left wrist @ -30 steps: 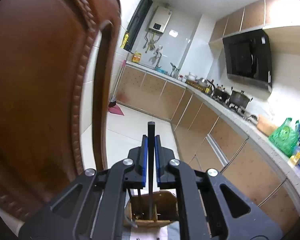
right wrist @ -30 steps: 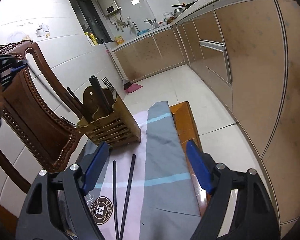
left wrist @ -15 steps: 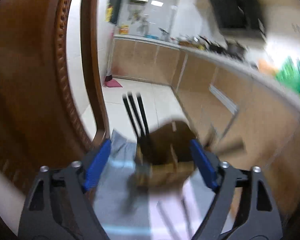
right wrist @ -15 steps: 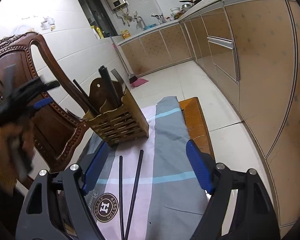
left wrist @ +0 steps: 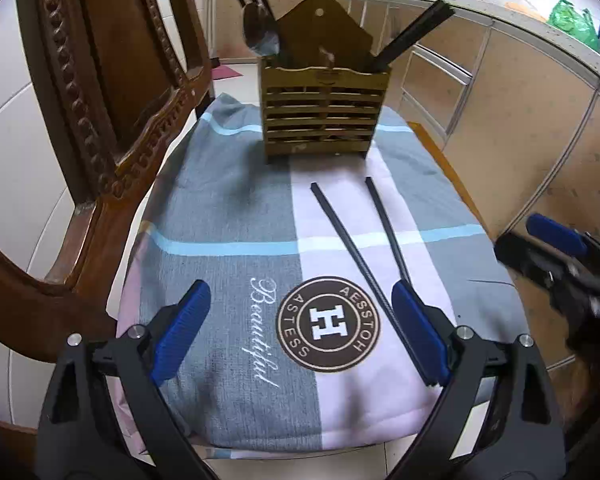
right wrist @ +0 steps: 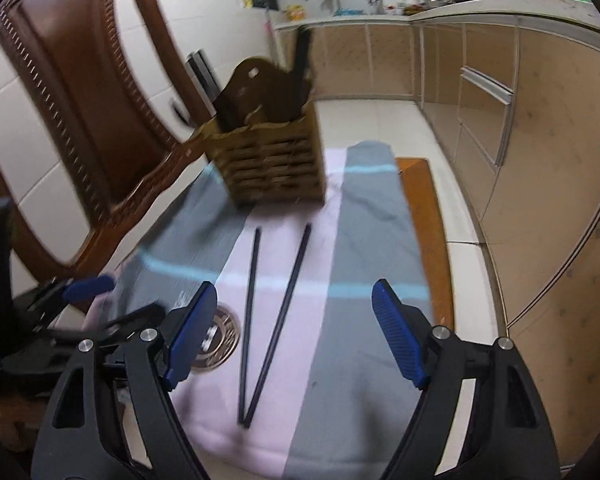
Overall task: Organize utensils
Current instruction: 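Move both open tools back over the two remaining chopsticks, then grasp a black chopstick with the left tool while the right tool grasps the other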
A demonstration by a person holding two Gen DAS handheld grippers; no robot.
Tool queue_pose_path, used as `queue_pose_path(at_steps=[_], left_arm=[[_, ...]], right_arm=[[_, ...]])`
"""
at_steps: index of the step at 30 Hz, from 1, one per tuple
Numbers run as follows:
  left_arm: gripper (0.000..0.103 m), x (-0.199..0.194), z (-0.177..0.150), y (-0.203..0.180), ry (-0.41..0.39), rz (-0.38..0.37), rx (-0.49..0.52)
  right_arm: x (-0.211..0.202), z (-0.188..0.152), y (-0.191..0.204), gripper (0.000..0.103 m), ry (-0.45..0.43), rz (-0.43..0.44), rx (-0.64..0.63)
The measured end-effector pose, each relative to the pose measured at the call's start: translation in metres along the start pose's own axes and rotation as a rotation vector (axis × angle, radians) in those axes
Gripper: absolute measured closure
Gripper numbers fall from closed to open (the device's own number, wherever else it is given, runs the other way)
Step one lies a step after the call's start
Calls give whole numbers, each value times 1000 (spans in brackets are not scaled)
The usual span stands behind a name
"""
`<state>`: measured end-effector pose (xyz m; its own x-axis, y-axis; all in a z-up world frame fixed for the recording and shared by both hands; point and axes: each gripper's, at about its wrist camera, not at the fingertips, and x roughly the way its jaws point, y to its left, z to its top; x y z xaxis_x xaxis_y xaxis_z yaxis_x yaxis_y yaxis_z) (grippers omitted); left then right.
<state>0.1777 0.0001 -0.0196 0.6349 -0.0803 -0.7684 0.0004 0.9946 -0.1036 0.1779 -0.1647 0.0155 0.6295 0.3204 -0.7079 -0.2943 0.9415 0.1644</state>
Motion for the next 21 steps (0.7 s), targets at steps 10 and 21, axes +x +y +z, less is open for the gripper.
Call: queue_pose_path(at_steps=[10, 21], left_arm=[[12, 3, 13, -7, -10, 1, 0], [34, 71, 59, -13, 105, 27, -10]], right_arm=[[8, -3, -6, 25, 16, -22, 29], [57, 24, -14, 34, 39, -76, 41]])
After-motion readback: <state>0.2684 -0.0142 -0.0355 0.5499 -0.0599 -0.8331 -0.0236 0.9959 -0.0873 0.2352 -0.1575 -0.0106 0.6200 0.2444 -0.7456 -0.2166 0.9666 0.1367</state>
